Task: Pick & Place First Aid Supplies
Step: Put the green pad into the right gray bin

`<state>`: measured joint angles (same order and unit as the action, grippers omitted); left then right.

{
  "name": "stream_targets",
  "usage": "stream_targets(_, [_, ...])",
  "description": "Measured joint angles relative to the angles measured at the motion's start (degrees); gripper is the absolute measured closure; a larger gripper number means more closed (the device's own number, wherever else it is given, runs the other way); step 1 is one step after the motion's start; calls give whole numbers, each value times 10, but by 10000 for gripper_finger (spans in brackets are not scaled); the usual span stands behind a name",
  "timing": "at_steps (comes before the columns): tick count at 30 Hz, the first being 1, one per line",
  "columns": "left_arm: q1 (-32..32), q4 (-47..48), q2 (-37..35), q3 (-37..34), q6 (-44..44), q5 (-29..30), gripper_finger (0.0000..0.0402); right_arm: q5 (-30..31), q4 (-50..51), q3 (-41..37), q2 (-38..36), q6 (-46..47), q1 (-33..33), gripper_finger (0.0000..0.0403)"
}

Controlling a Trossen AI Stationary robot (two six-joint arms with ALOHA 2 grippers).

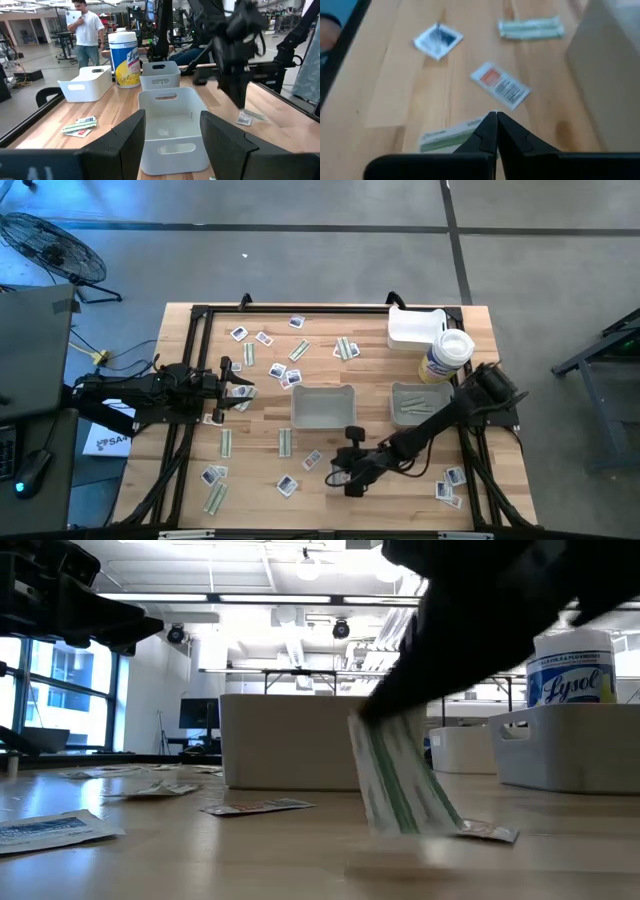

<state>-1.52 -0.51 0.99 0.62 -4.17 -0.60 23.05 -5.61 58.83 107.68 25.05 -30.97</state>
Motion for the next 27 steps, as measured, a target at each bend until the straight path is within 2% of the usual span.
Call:
stream_targets(4, [0,0,0,0,0,0,216,14,38,-1,-53,4,-10,402])
stream_targets(9, [0,0,0,0,0,0,216,97,146,0,-145,69,-36,402])
stream_targets(14, [0,0,0,0,0,0,216,233,320,1,-248,215,-93,402])
stream_targets(18, [0,0,0,0,0,0,216,319,509,1,-310,395,-135,402])
stream_targets(21, [0,0,0,0,0,0,216,300,635,1,-334,501,-145,402])
stream_targets(27, [0,0,0,0,0,0,216,181,808,1,-334,606,-95,403])
